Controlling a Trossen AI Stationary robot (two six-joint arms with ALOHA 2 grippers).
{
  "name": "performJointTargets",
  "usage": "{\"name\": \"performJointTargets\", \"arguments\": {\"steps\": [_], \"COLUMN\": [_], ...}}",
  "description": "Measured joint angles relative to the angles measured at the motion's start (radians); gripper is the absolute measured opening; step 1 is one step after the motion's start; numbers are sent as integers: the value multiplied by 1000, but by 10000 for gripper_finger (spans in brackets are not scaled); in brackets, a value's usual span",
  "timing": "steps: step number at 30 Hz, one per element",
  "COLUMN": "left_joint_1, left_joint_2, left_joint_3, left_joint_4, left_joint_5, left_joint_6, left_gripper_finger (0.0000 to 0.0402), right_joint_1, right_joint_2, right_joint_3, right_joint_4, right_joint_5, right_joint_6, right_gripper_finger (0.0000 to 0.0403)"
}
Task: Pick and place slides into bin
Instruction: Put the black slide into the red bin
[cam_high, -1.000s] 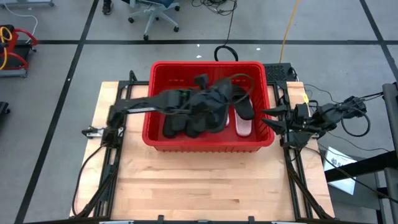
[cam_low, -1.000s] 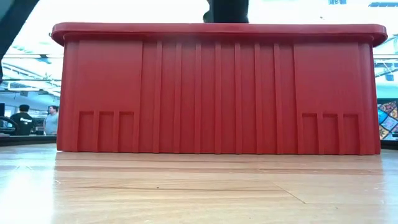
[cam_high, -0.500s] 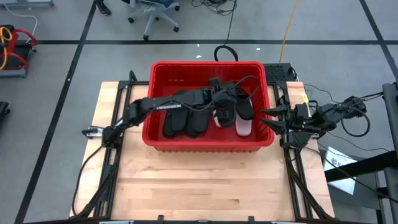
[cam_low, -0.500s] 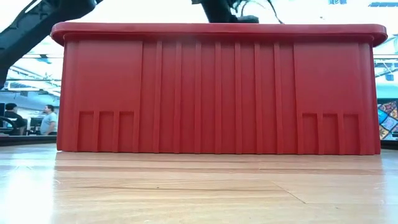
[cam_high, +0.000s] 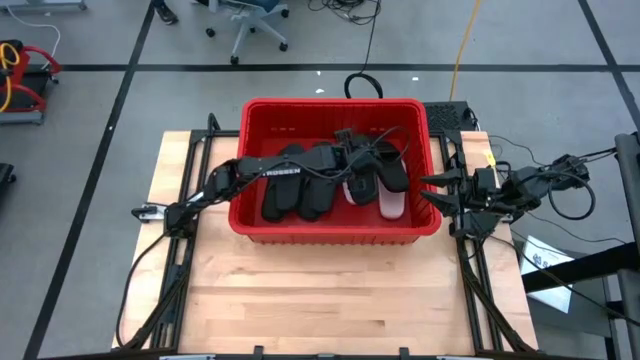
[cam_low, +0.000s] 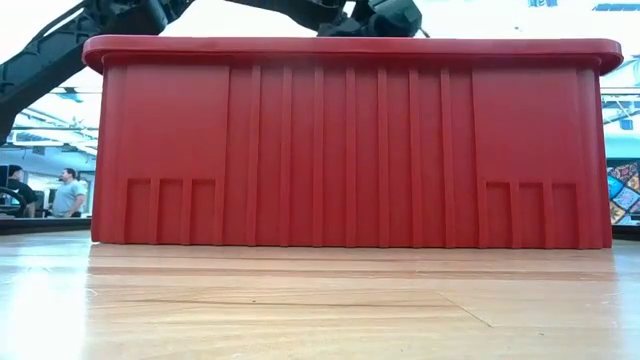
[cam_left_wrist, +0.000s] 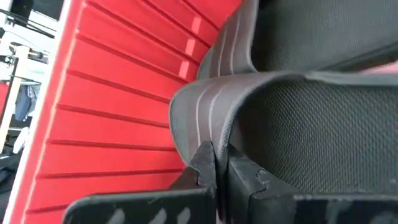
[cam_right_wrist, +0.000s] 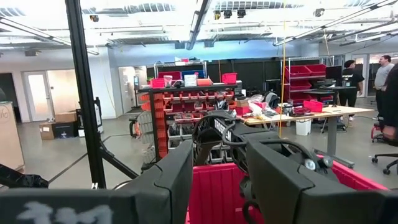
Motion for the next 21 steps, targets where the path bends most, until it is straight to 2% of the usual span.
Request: {"name": "performJointTargets", "arguments": {"steps": [7, 13, 21], "left_joint_1": [0, -7, -6], "left_joint_2": [2, 1, 2], "left_joint_3": [0, 0, 0], "left_joint_4": [-49, -31, -37], "left_joint_5": [-4, -117, 4], "left_joint_6": [1, 75, 30], "left_gripper_finger": [2, 3, 3], "right_joint_1": [0, 0, 0], "right_joint_2": [0, 0, 0], "right_joint_3": [0, 0, 0], "right_joint_4": [0, 0, 0], "right_joint_5": [0, -1, -1], "right_joint_6": [0, -3, -4], "right_gripper_finger": [141, 141, 141]}}
